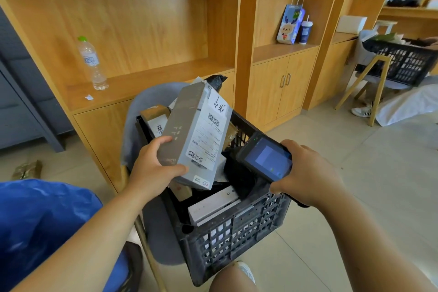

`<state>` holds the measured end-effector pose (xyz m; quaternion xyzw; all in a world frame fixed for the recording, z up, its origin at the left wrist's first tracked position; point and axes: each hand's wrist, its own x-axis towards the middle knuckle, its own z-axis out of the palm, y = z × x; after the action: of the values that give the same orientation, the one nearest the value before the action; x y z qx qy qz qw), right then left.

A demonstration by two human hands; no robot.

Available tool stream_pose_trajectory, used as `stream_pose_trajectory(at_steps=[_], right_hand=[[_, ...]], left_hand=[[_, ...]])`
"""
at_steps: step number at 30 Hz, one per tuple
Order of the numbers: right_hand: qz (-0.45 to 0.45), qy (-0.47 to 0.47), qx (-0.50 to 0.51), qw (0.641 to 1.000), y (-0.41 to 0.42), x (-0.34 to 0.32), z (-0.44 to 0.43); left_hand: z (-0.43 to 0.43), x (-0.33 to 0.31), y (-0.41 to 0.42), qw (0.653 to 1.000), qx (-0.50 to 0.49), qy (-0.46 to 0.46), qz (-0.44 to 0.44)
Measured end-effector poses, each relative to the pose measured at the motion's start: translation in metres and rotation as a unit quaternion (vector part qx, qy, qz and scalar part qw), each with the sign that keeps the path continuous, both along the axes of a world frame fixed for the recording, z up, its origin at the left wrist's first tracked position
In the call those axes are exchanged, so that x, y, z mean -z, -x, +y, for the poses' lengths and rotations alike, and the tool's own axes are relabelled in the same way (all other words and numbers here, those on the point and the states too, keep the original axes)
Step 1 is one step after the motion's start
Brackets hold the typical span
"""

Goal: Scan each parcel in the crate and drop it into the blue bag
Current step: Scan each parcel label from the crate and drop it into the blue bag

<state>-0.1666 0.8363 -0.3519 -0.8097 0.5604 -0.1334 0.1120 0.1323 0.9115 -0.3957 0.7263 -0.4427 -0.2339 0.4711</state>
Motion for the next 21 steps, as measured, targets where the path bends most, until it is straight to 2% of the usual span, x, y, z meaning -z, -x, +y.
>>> stream_pose_trajectory(at_steps=[9,13,21], right_hand=[[-0.009,0.011,-0.007,1.0,-0.004,-0.006,0.013],[-0.042,0.024,-0.022,0.999,-0.011,-0.007,0.021],[-0.132,0.049,-0.141,0.98,-0.076,-0.007,0.045]], left_hand=[[0.015,-0.007,-0.001,0.999,-0.001,0.042,0.0],[0.029,-0.009,-0.004,0.998,-0.013,0.066,0.015],[0.121,-0.013,-0.036,0.981,-0.061,0.159,0.093]])
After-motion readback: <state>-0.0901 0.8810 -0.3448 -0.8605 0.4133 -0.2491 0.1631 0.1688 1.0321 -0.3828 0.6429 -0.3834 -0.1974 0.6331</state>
